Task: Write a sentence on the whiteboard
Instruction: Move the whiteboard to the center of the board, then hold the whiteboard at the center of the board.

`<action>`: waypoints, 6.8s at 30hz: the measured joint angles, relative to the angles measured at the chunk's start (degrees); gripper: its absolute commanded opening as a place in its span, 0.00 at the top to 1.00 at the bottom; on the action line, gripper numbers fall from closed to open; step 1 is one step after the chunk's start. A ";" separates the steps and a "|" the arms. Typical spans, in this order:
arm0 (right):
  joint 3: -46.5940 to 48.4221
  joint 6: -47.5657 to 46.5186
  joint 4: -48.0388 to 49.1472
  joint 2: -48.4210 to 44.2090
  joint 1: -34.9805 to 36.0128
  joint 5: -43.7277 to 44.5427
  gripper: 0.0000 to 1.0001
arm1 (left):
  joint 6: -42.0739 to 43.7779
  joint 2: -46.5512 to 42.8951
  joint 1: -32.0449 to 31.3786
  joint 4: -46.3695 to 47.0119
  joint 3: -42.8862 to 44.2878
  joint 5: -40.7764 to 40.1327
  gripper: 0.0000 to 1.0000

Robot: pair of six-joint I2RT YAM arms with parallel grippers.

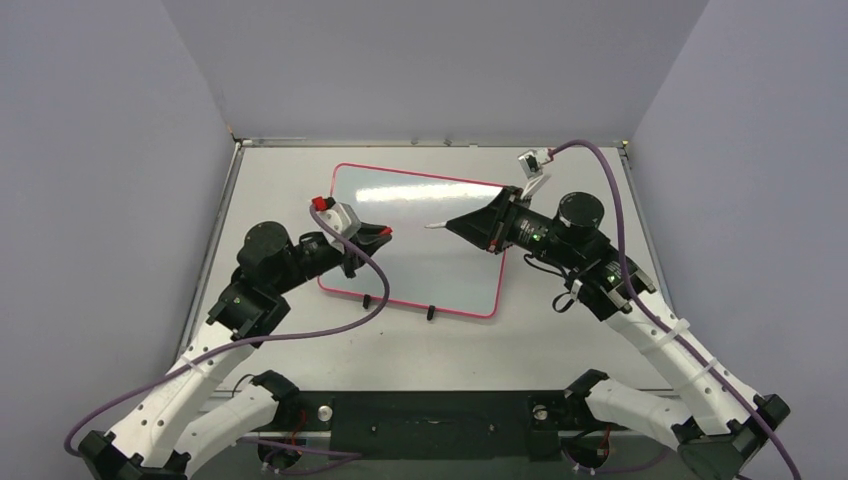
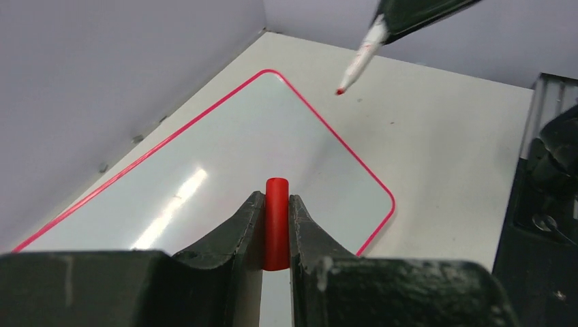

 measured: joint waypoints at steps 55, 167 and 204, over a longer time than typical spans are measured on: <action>-10.32 -11.02 -12.70 -13.07 -1.42 15.87 1.00 | -56.98 -9.42 20.63 -15.63 -31.17 -65.20 0.29; -10.05 -14.67 -16.76 -9.01 -2.49 19.76 1.00 | -9.86 32.11 14.82 -28.52 14.84 7.74 0.50; -4.63 -22.49 -17.09 -0.48 -2.49 12.74 1.00 | -11.58 29.20 12.28 -27.10 6.14 15.67 1.00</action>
